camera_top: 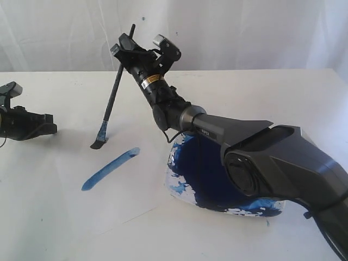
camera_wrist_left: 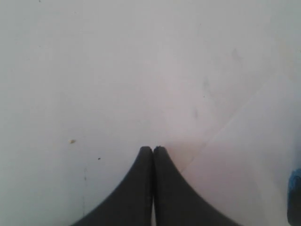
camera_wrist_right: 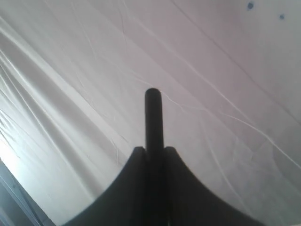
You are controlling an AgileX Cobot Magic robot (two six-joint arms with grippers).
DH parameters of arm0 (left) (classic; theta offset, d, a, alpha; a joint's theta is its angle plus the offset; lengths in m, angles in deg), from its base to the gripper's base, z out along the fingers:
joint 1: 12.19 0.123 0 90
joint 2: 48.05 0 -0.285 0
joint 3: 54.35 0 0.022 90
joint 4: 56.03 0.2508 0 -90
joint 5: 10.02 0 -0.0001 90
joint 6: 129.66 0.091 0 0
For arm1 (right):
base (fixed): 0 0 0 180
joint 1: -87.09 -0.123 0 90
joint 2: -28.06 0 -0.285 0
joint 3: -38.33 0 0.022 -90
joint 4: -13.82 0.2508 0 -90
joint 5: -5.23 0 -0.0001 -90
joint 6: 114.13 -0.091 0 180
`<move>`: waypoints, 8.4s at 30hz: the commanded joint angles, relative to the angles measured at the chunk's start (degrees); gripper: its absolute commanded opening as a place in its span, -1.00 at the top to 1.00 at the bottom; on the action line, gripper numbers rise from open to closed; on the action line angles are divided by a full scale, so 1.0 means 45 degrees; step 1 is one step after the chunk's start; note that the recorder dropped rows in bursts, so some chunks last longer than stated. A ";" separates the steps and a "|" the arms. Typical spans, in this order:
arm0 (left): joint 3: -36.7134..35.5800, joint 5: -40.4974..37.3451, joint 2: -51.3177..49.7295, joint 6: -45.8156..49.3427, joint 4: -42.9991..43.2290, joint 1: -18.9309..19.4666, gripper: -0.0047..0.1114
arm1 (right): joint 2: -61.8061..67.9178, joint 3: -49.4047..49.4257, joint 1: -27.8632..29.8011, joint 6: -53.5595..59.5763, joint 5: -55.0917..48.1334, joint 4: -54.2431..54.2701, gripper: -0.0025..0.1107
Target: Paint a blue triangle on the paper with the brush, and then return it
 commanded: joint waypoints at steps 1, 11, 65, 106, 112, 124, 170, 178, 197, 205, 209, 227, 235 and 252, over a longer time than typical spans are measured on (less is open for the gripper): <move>-0.0097 -0.0818 -0.0069 0.0079 0.0502 0.0022 0.92 | -0.0050 -0.0001 -0.0094 0.0145 -0.0354 -0.0559 0.96; -0.0097 -0.0796 -0.0069 0.0079 0.0500 0.0022 0.92 | -0.0073 -0.0001 -0.0043 0.0027 -0.0163 -0.0935 0.96; -0.0097 0.0160 -0.0069 0.0597 0.0565 0.0022 0.92 | -0.0019 0.0053 0.0294 -0.6509 -0.0408 -0.6591 0.96; -0.0097 0.1922 -0.0069 0.3674 -0.0143 0.0046 0.92 | -0.0042 0.0053 0.0980 -0.9684 0.0331 -0.4950 0.96; -0.0097 0.1857 -0.0069 0.3674 -0.0501 0.0046 0.92 | -0.0042 0.0053 0.1449 -0.9630 0.0242 -0.4331 0.96; -0.0097 0.1869 -0.0069 0.3698 -0.0501 0.0046 0.92 | -0.0042 0.0053 0.1533 -0.6494 -0.1466 -0.2939 0.96; -0.0097 0.1869 -0.0069 0.3698 -0.0501 0.0046 0.92 | -0.0023 -0.1030 0.0410 0.1976 -0.2024 0.0743 0.96; -0.0097 0.1869 -0.0069 0.3698 -0.0501 0.0046 0.92 | -0.0310 -0.1030 0.0410 0.1874 -0.2194 -0.0934 0.96; -0.0097 0.1869 -0.0069 0.3698 -0.0501 0.0046 0.92 | -0.1050 -0.1007 0.0410 0.1874 -0.5310 -0.1630 0.96; -0.0097 0.1869 -0.0069 0.3698 -0.0501 0.0046 0.92 | -0.1559 -0.1007 0.0410 0.1874 -0.7097 -0.2202 0.96; -0.0097 0.1869 -0.0069 0.3698 -0.0501 0.0046 0.92 | -0.1670 -0.1007 0.0410 0.1874 -0.8297 -0.2202 0.96; -0.0097 0.1869 -0.0069 0.3698 -0.0501 0.0046 0.92 | -0.2682 -0.1007 0.0201 0.1972 -1.1026 -0.3187 0.96; -0.0097 0.1869 -0.0069 0.3698 -0.0501 0.0046 0.92 | -0.2691 -0.1007 0.0104 0.1972 -1.0786 -0.3187 0.96; -0.0097 0.1869 -0.0069 0.3698 -0.0501 0.0046 0.92 | -0.3069 -0.1007 0.0104 0.2311 -1.1472 -0.3216 0.96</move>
